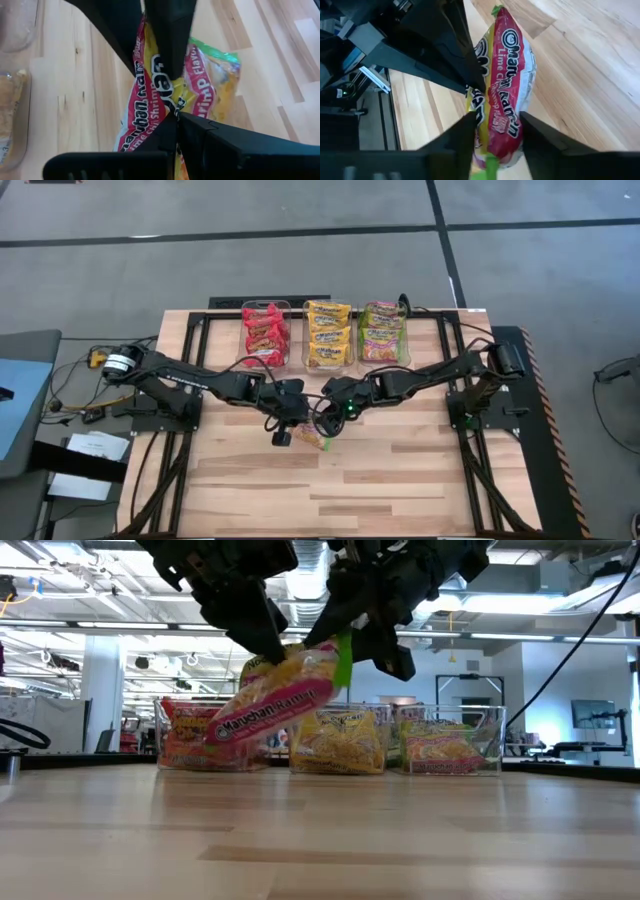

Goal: Sort Maruchan noodles
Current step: Put the green noodle pack into the right transparent bin

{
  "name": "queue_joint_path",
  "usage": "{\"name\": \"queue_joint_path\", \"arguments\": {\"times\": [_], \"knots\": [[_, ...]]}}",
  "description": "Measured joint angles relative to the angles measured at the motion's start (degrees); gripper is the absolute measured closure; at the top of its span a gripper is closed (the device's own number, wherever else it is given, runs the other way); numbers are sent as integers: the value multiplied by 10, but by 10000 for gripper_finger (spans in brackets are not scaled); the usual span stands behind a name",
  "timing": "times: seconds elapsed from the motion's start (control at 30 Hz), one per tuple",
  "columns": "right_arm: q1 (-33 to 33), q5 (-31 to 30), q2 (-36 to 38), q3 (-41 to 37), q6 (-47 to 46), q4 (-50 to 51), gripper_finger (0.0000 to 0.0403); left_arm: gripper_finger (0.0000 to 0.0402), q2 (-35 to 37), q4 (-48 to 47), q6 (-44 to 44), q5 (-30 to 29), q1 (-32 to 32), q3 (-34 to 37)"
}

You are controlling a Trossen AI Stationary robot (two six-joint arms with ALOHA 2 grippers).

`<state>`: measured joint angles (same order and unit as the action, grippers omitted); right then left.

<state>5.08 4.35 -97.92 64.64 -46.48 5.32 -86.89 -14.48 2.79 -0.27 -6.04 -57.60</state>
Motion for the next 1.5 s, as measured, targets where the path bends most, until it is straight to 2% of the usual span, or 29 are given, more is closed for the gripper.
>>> {"name": "queue_joint_path", "arguments": {"times": [0.2,0.27,0.47,0.7,0.87,1.13,1.3,1.5], "knots": [[0,0,0,0,-1,0,362,402,0,2,-7,1,9,0],[0,1,0,0,-2,0,387,401,0,2,-19,3,12,0],[0,3,0,0,-15,0,387,386,0,6,-34,59,30,0],[0,3,0,0,-17,-1,394,323,0,19,-48,147,42,0],[0,3,0,0,-16,23,396,290,0,-2,-101,154,45,-19],[-2,3,12,1,-8,95,396,294,0,-126,-100,162,75,-132],[-17,1,47,9,48,161,397,295,0,-175,-53,163,90,-193],[-64,0,122,17,136,244,397,295,0,-181,-28,140,115,-234]]}}
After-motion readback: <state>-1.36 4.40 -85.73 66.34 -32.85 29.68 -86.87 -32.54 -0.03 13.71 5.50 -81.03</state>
